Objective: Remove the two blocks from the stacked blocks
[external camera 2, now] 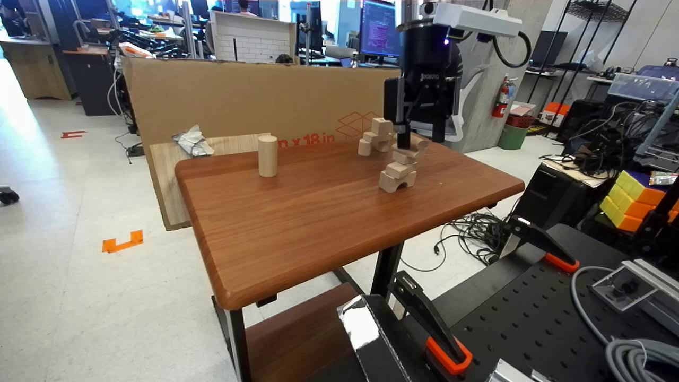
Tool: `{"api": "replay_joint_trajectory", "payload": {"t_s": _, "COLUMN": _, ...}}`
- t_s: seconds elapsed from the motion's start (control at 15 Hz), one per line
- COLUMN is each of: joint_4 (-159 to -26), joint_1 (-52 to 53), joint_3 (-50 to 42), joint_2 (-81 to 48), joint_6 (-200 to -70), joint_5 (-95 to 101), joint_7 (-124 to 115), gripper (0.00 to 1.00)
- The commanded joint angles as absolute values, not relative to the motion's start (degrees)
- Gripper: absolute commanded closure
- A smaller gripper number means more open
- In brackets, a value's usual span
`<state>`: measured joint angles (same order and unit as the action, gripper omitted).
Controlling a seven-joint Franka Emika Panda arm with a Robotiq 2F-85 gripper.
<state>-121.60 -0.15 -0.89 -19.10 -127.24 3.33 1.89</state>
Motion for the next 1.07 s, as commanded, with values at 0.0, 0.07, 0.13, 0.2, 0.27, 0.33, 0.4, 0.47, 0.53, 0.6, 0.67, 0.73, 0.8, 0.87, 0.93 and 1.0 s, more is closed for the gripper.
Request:
{"api": "replay_joint_trajectory", "payload": {"t_s": 0.0, "joint_4": -119.04, "joint_1": 0.59, "joint_3": -0.62, "joint_2": -21.30, "joint_6": -126.89, "joint_5": 4.05, "joint_7": 0.97, "gripper": 0.42}}
{"api": "replay_joint_trajectory", "payload": {"t_s": 0.07, "joint_4": -118.94, "joint_1": 0.74, "joint_3": -0.59, "joint_2": -21.34, "joint_6": -126.77, "joint_5": 4.05, "joint_7": 1.05, "gripper": 0.51}}
{"api": "replay_joint_trajectory", "payload": {"t_s": 0.13, "joint_4": -118.90, "joint_1": 0.80, "joint_3": -0.54, "joint_2": -21.25, "joint_6": -126.73, "joint_5": 3.94, "joint_7": 1.28, "gripper": 0.58}}
{"api": "replay_joint_trajectory", "payload": {"t_s": 0.2, "joint_4": -119.05, "joint_1": 0.81, "joint_3": -0.50, "joint_2": -20.98, "joint_6": -126.75, "joint_5": 3.90, "joint_7": 1.48, "gripper": 0.66}}
{"api": "replay_joint_trajectory", "payload": {"t_s": 0.27, "joint_4": -119.16, "joint_1": 0.78, "joint_3": -0.46, "joint_2": -20.78, "joint_6": -126.77, "joint_5": 3.82, "joint_7": 1.72, "gripper": 0.73}}
{"api": "replay_joint_trajectory", "payload": {"t_s": 0.33, "joint_4": -119.24, "joint_1": 0.72, "joint_3": -0.44, "joint_2": -20.53, "joint_6": -126.74, "joint_5": 3.72, "joint_7": 1.77, "gripper": 0.80}}
{"api": "replay_joint_trajectory", "payload": {"t_s": 0.4, "joint_4": -119.39, "joint_1": 0.58, "joint_3": -0.45, "joint_2": -20.28, "joint_6": -126.70, "joint_5": 3.59, "joint_7": 1.96, "gripper": 0.88}}
{"api": "replay_joint_trajectory", "payload": {"t_s": 0.47, "joint_4": -119.50, "joint_1": 0.47, "joint_3": -0.46, "joint_2": -20.06, "joint_6": -126.60, "joint_5": 3.46, "joint_7": 2.08, "gripper": 0.89}}
{"api": "replay_joint_trajectory", "payload": {"t_s": 0.53, "joint_4": -119.83, "joint_1": 0.34, "joint_3": -0.43, "joint_2": -19.60, "joint_6": -126.47, "joint_5": 3.30, "joint_7": 2.35, "gripper": 0.89}}
{"api": "replay_joint_trajectory", "payload": {"t_s": 0.6, "joint_4": -120.16, "joint_1": 0.28, "joint_3": -0.41, "joint_2": -19.11, "joint_6": -126.30, "joint_5": 3.21, "joint_7": 2.47, "gripper": 0.89}}
{"api": "replay_joint_trajectory", "payload": {"t_s": 0.67, "joint_4": -120.82, "joint_1": 0.19, "joint_3": -0.31, "joint_2": -18.10, "joint_6": -126.02, "joint_5": 3.05, "joint_7": 2.87, "gripper": 0.89}}
{"api": "replay_joint_trajectory", "payload": {"t_s": 0.73, "joint_4": -121.38, "joint_1": 0.03, "joint_3": -0.14, "joint_2": -17.25, "joint_6": -125.95, "joint_5": 2.76, "joint_7": 3.56, "gripper": 0.89}}
{"api": "replay_joint_trajectory", "payload": {"t_s": 0.8, "joint_4": -122.15, "joint_1": -0.06, "joint_3": -0.07, "joint_2": -15.91, "joint_6": -125.54, "joint_5": 2.50, "joint_7": 3.97, "gripper": 0.89}}
{"api": "replay_joint_trajectory", "payload": {"t_s": 0.87, "joint_4": -122.75, "joint_1": -0.14, "joint_3": -0.06, "joint_2": -14.71, "joint_6": -124.98, "joint_5": 2.35, "joint_7": 4.42, "gripper": 0.89}}
{"api": "replay_joint_trajectory", "payload": {"t_s": 0.93, "joint_4": -123.30, "joint_1": -0.27, "joint_3": -0.22, "joint_2": -13.45, "joint_6": -124.90, "joint_5": 2.43, "joint_7": 4.76, "gripper": 0.89}}
{"api": "replay_joint_trajectory", "payload": {"t_s": 1.0, "joint_4": -123.35, "joint_1": -0.43, "joint_3": -0.40, "joint_2": -12.69, "joint_6": -124.58, "joint_5": 2.26, "joint_7": 4.70, "gripper": 0.89}}
